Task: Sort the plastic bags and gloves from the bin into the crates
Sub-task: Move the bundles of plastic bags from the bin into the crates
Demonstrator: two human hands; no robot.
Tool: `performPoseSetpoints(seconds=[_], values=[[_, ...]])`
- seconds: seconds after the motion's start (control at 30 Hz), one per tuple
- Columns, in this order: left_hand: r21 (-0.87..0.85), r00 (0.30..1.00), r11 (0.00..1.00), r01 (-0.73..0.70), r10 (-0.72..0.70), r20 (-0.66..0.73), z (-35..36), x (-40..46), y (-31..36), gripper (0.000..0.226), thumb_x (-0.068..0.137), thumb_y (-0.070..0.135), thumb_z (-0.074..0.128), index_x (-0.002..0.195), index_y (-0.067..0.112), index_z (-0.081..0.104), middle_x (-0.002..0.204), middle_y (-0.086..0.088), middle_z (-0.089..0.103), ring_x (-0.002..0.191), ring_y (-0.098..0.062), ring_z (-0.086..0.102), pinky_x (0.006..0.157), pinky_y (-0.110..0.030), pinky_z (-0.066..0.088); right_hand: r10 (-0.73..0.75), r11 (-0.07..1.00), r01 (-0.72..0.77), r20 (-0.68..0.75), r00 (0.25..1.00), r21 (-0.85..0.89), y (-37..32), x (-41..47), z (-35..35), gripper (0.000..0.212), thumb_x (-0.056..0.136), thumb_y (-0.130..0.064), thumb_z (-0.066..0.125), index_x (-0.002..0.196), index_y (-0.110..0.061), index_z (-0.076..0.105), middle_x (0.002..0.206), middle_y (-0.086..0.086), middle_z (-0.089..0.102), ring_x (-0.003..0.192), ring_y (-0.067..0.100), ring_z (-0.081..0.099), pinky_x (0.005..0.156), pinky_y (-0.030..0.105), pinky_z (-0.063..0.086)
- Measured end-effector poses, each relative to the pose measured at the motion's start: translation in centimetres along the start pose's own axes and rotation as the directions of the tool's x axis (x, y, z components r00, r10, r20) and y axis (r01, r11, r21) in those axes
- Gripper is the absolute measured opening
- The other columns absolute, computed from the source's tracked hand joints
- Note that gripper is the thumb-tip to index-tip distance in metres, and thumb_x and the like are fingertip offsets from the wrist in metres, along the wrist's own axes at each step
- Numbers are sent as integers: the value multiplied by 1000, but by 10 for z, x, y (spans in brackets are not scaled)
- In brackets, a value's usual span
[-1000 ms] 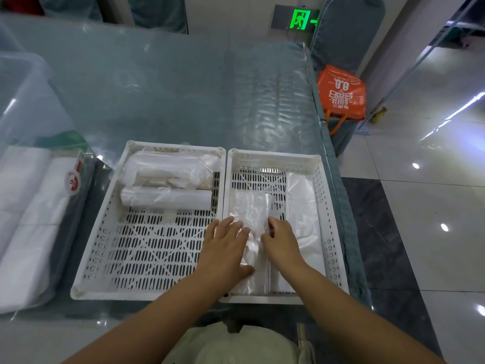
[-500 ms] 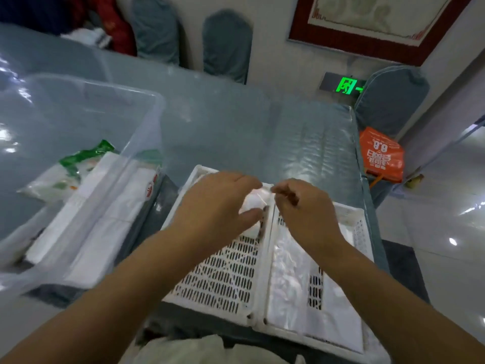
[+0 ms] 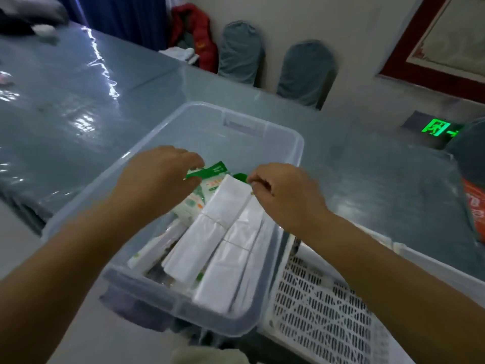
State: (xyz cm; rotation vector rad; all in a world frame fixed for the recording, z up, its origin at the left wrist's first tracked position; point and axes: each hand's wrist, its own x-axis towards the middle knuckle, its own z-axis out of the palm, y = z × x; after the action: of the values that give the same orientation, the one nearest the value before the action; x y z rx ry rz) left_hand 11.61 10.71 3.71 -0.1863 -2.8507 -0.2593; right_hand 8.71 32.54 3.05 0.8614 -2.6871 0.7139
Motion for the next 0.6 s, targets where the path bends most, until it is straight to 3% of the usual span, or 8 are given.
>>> performPoseSetpoints(seconds=[0.1, 0.17, 0.27, 0.4, 0.47, 0.6], values=[[50, 994, 999, -17, 11, 109, 7, 4, -53, 28, 84, 31, 59, 112, 26, 62, 108, 2, 67, 100, -25, 59, 79, -34, 47, 45, 993, -20, 222, 974, -114, -11, 48, 51, 22, 90, -19, 48, 103, -18, 66, 102, 5, 68, 92, 26, 61, 76, 33, 48], [67, 987, 998, -20, 9, 162, 11, 10, -83, 29, 85, 32, 57, 113, 27, 61, 110, 3, 66, 101, -24, 58, 80, -34, 48, 68, 974, 33, 431, 900, -222, -10, 76, 84, 27, 91, -21, 48, 114, -23, 61, 116, 5, 63, 104, 27, 57, 81, 32, 42], [100, 978, 993, -68, 46, 205, 20, 18, -115, 29, 86, 34, 54, 115, 30, 59, 111, 4, 66, 101, -24, 58, 82, -32, 45, -28, 901, 309, 669, 742, -305, -14, 93, 129, 32, 90, -13, 49, 119, -22, 58, 123, 5, 59, 109, 29, 56, 83, 33, 44], [81, 956, 968, -236, 216, 200, 36, 18, -134, 30, 85, 37, 53, 113, 30, 62, 108, 5, 68, 104, -17, 56, 91, -31, 31, -149, 671, 680, 845, 514, -295, -20, 88, 174, 31, 90, -10, 50, 120, -17, 54, 120, 8, 56, 106, 31, 56, 84, 41, 48], [87, 951, 959, -270, 251, 180, 40, 17, -137, 31, 84, 40, 52, 113, 30, 61, 105, 6, 69, 102, -15, 56, 90, -30, 30, -144, 642, 709, 863, 484, -291, -18, 87, 184, 35, 91, -11, 51, 126, -15, 48, 125, 9, 52, 109, 31, 54, 88, 43, 46], [97, 943, 951, -295, 273, 188, 42, 18, -139, 34, 86, 40, 47, 116, 31, 59, 105, 8, 68, 101, -13, 55, 91, -30, 30, -79, 654, 675, 856, 510, -341, -16, 88, 190, 40, 90, -14, 57, 129, -14, 47, 130, 13, 48, 116, 32, 47, 94, 43, 43]])
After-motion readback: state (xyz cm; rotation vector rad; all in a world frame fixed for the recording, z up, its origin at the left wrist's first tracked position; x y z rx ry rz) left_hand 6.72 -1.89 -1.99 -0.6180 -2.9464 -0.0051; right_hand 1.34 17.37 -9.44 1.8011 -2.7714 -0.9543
